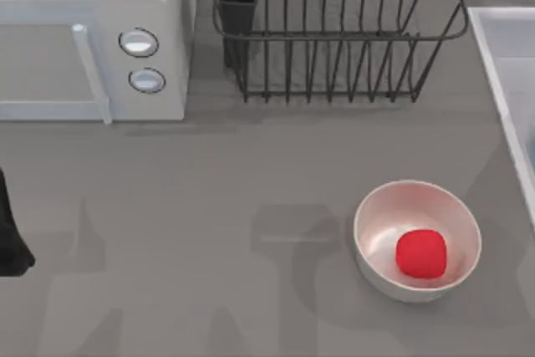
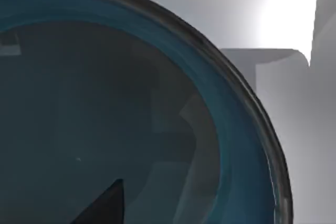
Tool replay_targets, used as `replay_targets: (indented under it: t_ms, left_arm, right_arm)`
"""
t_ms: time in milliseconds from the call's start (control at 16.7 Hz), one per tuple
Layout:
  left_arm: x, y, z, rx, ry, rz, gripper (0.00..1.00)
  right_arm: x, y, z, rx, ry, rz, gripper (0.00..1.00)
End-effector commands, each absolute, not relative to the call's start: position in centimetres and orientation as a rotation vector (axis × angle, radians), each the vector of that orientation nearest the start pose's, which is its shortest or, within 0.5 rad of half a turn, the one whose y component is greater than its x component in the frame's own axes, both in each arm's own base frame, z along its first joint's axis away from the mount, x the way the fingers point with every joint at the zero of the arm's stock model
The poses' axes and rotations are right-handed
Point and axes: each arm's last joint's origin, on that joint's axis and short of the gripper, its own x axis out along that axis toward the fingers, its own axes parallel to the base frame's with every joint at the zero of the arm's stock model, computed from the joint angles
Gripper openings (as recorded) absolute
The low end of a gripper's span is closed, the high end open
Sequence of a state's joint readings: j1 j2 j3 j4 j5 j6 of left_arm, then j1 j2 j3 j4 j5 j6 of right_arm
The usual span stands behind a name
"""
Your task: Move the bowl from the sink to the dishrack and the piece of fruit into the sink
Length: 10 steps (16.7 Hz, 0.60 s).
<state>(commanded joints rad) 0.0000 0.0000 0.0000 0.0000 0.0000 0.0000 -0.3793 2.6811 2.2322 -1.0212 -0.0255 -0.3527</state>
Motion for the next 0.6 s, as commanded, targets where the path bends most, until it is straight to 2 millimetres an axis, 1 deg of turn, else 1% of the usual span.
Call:
replay_targets:
  t_ms: [120,360,600]
  left_arm:
    - [10.57,-0.12,16.0,0.0,0.0,0.0,1.0]
    - [10.57,-0.12,16.0,0.0,0.0,0.0,1.0]
    - [10.57,-0.12,16.0,0.0,0.0,0.0,1.0]
  right_arm:
    - [48.48,-18.46,4.99,0.007,1.47,-0.009,1.0]
    - [48.47,-18.45,4.84,0.007,1.471,-0.008,1.0]
    - [48.47,-18.45,4.84,0.007,1.471,-0.008,0.7]
